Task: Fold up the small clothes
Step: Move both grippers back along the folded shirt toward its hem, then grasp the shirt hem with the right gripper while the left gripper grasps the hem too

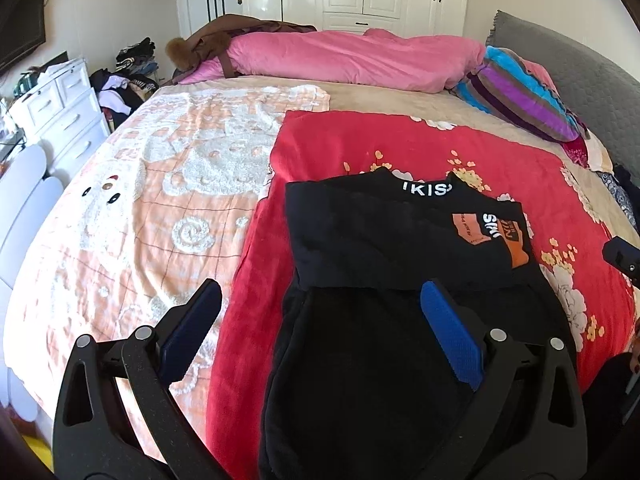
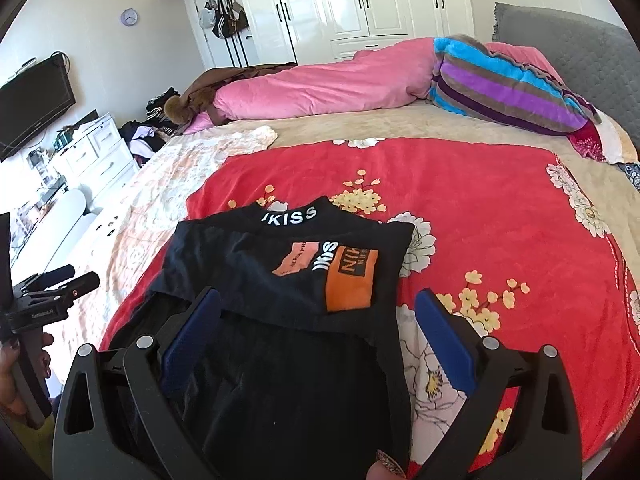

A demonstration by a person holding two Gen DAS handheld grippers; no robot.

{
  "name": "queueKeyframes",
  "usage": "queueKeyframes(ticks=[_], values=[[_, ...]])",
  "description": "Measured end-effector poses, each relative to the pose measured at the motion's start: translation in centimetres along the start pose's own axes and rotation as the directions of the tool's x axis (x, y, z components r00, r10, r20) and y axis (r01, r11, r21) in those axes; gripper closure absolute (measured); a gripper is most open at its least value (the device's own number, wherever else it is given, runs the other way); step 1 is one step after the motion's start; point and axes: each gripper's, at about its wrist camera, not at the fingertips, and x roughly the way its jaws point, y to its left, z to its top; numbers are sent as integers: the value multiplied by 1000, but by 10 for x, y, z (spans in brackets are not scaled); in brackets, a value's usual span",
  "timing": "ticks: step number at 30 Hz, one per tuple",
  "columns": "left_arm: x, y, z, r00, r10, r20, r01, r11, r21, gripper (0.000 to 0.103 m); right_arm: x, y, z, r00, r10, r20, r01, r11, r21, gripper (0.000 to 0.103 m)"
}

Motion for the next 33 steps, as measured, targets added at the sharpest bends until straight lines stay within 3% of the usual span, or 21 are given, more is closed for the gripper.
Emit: queueKeyframes(ticks=[33], values=[[-40,17,-52,994,68,-81,-63,996,65,9,-43,-13,-72,989,-14,-149,17,1000,20,6]])
